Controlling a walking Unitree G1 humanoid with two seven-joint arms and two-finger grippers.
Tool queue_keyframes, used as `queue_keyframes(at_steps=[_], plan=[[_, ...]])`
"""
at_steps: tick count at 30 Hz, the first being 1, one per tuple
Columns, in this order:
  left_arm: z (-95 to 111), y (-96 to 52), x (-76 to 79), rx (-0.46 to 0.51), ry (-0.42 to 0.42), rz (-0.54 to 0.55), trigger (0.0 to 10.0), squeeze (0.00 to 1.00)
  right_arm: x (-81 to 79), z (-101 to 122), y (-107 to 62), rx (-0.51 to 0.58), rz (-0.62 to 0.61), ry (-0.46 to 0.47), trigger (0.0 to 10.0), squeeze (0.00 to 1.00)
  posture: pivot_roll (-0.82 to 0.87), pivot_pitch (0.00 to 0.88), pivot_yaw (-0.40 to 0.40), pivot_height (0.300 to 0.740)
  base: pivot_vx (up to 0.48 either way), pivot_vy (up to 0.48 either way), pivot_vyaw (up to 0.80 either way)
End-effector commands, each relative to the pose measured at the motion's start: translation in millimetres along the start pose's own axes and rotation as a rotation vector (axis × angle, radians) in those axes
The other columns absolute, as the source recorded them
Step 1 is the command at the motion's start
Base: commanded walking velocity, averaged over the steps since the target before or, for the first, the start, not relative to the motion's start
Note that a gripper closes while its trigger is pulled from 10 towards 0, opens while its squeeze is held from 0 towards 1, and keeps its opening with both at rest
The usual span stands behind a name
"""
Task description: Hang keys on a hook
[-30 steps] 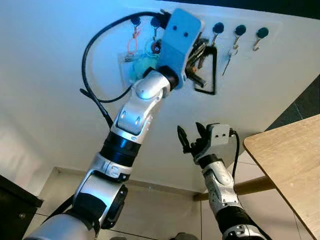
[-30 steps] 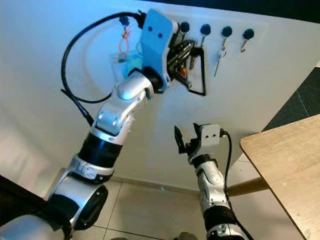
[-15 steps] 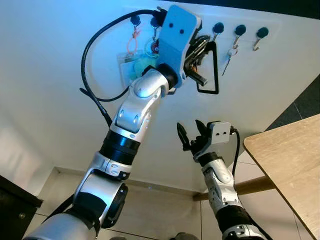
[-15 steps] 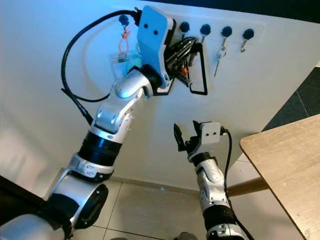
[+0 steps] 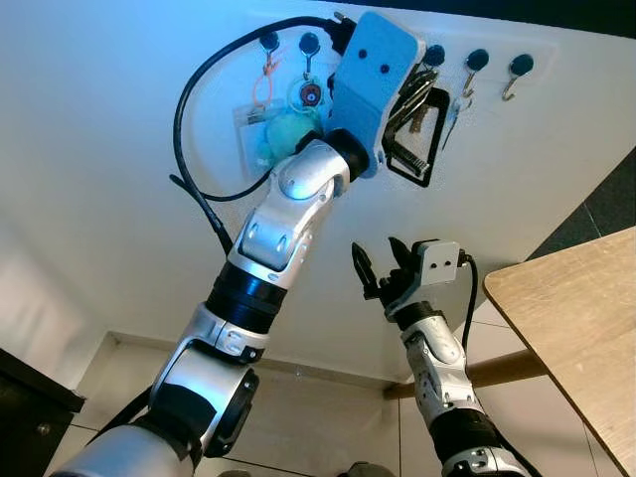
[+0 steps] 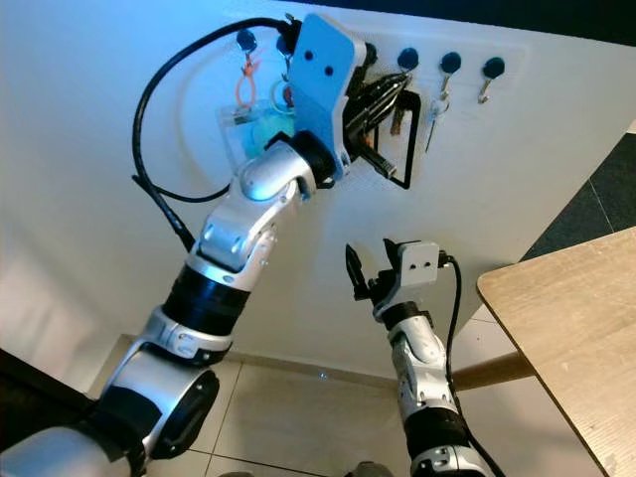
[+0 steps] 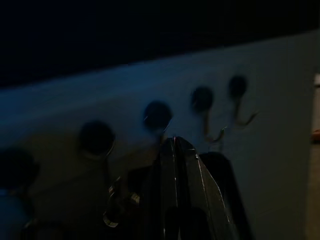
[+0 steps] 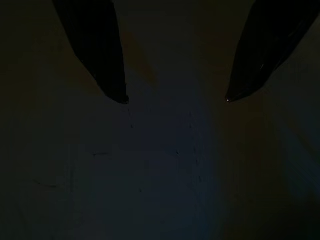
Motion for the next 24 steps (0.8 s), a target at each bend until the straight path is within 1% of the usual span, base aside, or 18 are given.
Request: queue_keyframes(at_steps=[1,2,3,4,8,10,15,23,24], plan=[[0.6,4.3,0.4,0.004,0.034,0.018,10.0,0.0,1.2,-1.7,-2.6,-0.01,-0.008,0.009,10.0,0.0,0.08,0.065,-0.041,0.74,0.0,0.0,0.0],[0.6,4.3,0.4,0.004,0.034,0.018,10.0,0.0,1.2,-1.7,-2.6,-0.01,-0.008,0.009,10.0,0.0,0.08,0.065,-0.041,0.74,0.0,0.0,0.0],[0.0,4.3,-3.4,0.001,0.044,0.033,10.0,0.0,1.2,-1.5,-2.4,-0.01,-0.009,0.009,10.0,0.0,0.08,0.066,-0.041,0.74,0.0,0.0,0.0],[0.0,4.3,-3.4,0.001,0.044,0.033,10.0,0.0,1.2,-1.5,-2.4,-0.01,-0.009,0.009,10.0,0.0,0.08,0.066,-0.041,0.74,0.0,0.0,0.0],[0.2,3.7,-11.7,-0.003,0.068,0.061,10.0,0.0,1.1,-0.9,-1.9,-0.008,-0.009,0.011,10.0,0.0,0.08,0.066,-0.041,0.74,0.0,0.0,0.0],[0.7,3.4,-12.5,-0.003,0.077,0.062,10.0,0.0,1.0,-0.8,-1.7,-0.008,-0.009,0.012,10.0,0.0,0.08,0.066,-0.041,0.74,0.0,0.0,0.0],[1.6,2.9,-11.0,0.002,0.09,0.055,10.0,0.0,0.6,-0.1,-1.4,-0.007,-0.007,0.011,10.0,0.0,0.08,0.067,-0.043,0.74,0.0,0.0,0.0],[3.3,3.8,-4.1,0.014,0.098,0.03,10.0,0.0,1.0,0.8,-1.3,-0.005,-0.009,0.012,10.0,0.0,0.08,0.068,-0.04,0.74,0.0,0.0,0.0],[5.6,4.3,-1.2,0.022,0.093,0.016,10.0,0.0,1.3,0.7,-1.3,-0.005,-0.011,0.012,10.0,0.0,0.08,0.069,-0.04,0.74,0.0,0.0,0.0]])
Point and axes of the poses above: a point about 5 cm out from each wrist's last joint towards the gripper, its own y axis pointing out of the wrist towards the gripper, its own z axis along the axis of the wrist's last joint, x = y × z, the point moved 6 cm from there along y, pointing out of the wrist towards the gripper, and after that the axes turned 14 degrees about -y, right-handed, at the moved point
